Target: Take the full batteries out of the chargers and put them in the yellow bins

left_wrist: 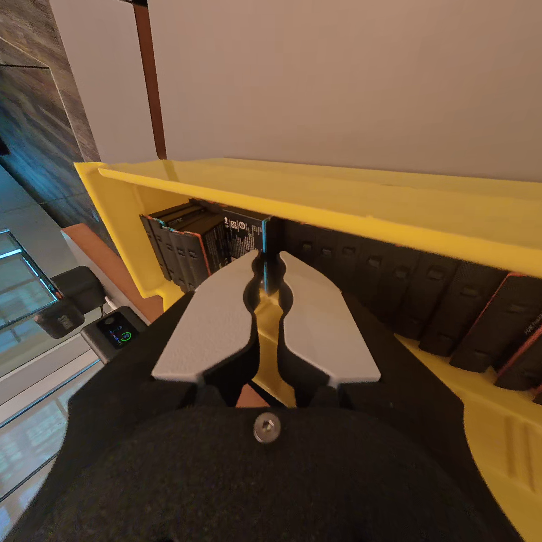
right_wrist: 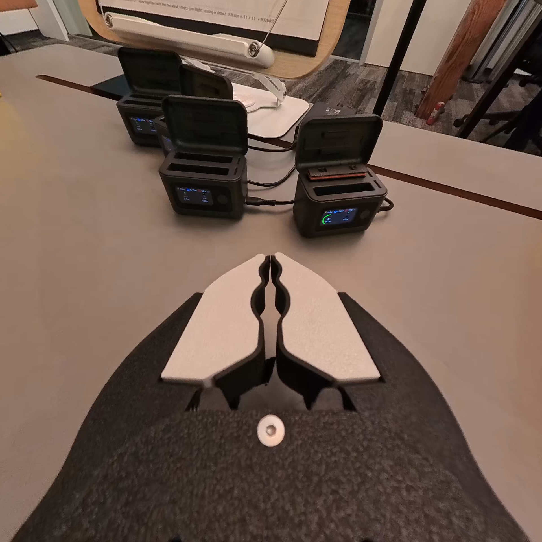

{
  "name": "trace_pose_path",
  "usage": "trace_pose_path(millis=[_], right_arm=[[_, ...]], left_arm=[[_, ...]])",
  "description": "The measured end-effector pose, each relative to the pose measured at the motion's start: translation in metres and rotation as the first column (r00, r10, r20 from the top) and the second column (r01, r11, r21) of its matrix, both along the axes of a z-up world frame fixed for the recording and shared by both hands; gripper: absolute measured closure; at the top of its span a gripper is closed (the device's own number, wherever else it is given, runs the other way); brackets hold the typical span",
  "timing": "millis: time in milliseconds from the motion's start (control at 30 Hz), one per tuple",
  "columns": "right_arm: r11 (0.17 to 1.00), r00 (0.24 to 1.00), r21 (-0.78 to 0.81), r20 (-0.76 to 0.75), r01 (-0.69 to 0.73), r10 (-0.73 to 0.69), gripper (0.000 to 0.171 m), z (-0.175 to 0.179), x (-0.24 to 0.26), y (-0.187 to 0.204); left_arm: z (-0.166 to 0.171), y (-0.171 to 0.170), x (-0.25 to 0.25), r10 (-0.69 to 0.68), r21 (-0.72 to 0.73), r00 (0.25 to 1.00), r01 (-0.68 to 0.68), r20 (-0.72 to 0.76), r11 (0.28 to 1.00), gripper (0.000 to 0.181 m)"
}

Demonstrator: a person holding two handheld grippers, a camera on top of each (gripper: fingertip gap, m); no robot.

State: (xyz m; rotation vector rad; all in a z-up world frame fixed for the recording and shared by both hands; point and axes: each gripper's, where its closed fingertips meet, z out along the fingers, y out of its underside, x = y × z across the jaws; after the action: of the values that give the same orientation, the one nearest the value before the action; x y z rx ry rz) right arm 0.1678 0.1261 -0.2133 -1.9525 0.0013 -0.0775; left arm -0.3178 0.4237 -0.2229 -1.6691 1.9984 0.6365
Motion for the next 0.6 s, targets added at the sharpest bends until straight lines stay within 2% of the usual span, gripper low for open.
trace_pose_path(millis=[333, 600], right_arm=[[1.0, 1.0, 0.004, -0.002, -0.009, 0.009, 0.171, 0.001, -0.003, 0.0], [0.998, 0.998, 0.011, -0.001, -0.061, 0.061, 0.171, 0.002, -0.014, 0.001]], left_arm=[[0.021, -0.015, 0.002, 0.012, -0.026, 0.992, -0.009, 0.124, 1.0, 0.175], [0.064, -0.038, 0.005, 0.037, -0.084, 0.948, -0.011, 0.317, 0.996, 0.175]])
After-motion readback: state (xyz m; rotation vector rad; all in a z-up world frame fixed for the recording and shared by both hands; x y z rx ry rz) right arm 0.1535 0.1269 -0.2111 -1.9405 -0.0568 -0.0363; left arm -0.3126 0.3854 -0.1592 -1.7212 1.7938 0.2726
